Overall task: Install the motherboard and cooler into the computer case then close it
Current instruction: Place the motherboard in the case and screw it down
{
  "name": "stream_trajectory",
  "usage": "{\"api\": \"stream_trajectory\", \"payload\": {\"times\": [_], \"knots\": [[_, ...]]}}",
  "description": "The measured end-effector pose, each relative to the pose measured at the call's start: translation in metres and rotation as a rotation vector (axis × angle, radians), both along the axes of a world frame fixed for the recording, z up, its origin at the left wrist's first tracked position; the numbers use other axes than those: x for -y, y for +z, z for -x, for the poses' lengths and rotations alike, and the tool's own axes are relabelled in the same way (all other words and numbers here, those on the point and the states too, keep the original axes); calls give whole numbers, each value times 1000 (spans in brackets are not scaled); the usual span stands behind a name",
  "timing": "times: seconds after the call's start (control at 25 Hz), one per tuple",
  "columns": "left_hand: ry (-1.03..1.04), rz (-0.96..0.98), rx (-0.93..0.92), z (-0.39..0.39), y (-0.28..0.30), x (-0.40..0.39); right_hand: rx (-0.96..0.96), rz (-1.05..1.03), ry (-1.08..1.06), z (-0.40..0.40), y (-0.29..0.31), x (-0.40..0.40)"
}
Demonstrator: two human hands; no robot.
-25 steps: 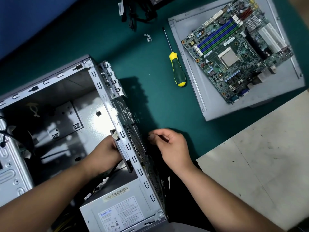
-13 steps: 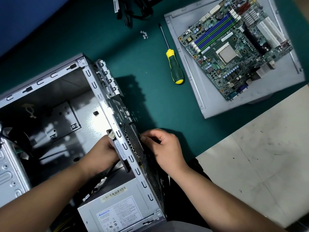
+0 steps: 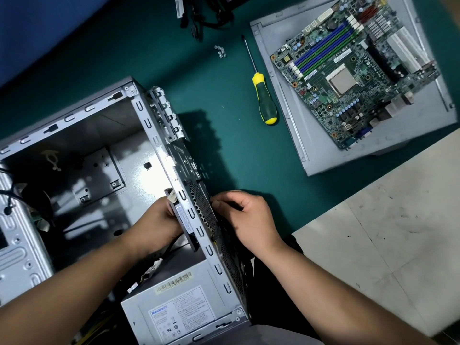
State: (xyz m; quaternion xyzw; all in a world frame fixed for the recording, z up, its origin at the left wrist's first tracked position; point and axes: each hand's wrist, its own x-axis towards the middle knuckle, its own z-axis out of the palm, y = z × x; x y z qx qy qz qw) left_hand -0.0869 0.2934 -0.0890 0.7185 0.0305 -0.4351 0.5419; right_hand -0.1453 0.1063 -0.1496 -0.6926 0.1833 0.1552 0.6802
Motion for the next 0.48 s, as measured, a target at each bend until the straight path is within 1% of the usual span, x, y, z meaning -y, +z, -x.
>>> {"api": "stream_trajectory", "payload": {"times": [0.12, 0.32, 0.48], "knots": [[-7, 0, -5, -1, 1, 1, -9, -46, 40, -2, 1, 4], [13, 2, 10, 1, 0, 0, -91, -88, 41, -6, 0, 3], [11, 0, 24, 0, -1, 1, -116, -108, 47, -8, -1, 4]]}}
